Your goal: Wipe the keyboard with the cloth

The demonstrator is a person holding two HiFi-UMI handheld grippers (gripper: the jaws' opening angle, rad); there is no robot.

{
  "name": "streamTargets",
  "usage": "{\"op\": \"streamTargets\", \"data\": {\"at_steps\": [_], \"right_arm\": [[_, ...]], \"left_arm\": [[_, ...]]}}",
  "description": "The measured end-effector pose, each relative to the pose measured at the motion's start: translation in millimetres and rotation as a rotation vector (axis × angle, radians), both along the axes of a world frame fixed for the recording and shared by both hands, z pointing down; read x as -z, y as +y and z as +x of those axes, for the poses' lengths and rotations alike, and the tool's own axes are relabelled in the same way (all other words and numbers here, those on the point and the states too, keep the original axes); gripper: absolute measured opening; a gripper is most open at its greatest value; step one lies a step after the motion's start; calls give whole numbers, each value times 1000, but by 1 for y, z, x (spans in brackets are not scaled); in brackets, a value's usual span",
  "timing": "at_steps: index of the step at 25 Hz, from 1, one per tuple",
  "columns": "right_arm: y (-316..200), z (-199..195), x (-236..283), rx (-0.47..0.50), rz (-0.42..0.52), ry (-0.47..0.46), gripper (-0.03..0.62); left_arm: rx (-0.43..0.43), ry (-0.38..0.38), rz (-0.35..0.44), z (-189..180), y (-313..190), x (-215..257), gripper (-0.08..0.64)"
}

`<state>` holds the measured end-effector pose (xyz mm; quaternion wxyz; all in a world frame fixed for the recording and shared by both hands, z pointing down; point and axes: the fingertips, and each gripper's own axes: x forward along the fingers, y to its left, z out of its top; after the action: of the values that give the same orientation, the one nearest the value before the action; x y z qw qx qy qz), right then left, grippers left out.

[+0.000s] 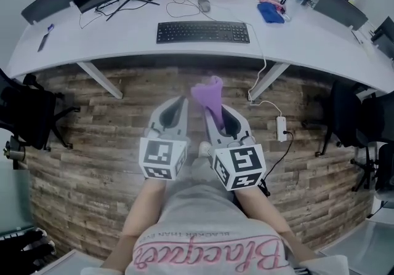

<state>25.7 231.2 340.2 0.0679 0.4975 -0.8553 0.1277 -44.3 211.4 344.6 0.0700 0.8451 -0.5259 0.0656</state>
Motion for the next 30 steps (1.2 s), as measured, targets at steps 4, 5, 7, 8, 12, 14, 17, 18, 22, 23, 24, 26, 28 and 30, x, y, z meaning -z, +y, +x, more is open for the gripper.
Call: {"op": "streamTargets", "data": {"at_steps": [4, 5, 7, 8, 12, 14, 17, 18, 22, 23, 24, 26, 28, 30], "right_arm": [[-35, 5, 0, 18, -8, -7, 87], [-44, 6, -1, 24, -10, -7, 87], [-60, 8, -3, 35, -15, -7, 87], [-69, 10, -4, 40, -18, -8, 87], [-101, 14, -6, 66, -26, -8, 86], [-114, 16, -7, 80, -30, -6, 87], [-131, 18, -13, 95, -45, -7, 87], [-136, 18, -15, 100, -50, -8, 87], [-150, 19, -16, 118, -58, -10, 87], [-153, 20, -16, 122, -58, -10, 87], [-155, 20, -16, 126, -59, -9, 87], [-163, 19, -17, 135, -59, -7, 87], [-172, 16, -17, 143, -61, -7, 87], [-181, 13, -17, 151, -60, -10, 87]], "left_arm": [[14, -2, 7, 6, -36, 4, 6], [18, 0, 7, 8, -45, 4, 6], [22, -1, 2, 11, -62, 2, 6], [23, -4, -3, 13, -70, 0, 6], [49, -3, -26, 17, -98, -8, 6], [64, -3, -29, 18, -112, -9, 6], [72, -4, -40, 20, -129, -13, 6], [73, -3, -47, 21, -134, -15, 6], [84, 7, -64, 24, -147, -19, 6], [87, 7, -63, 25, -149, -19, 6], [90, 5, -61, 25, -152, -19, 6], [95, 4, -55, 25, -159, -18, 6], [98, -1, -49, 23, -167, -16, 6], [107, 0, -51, 19, -174, -17, 6]]}}
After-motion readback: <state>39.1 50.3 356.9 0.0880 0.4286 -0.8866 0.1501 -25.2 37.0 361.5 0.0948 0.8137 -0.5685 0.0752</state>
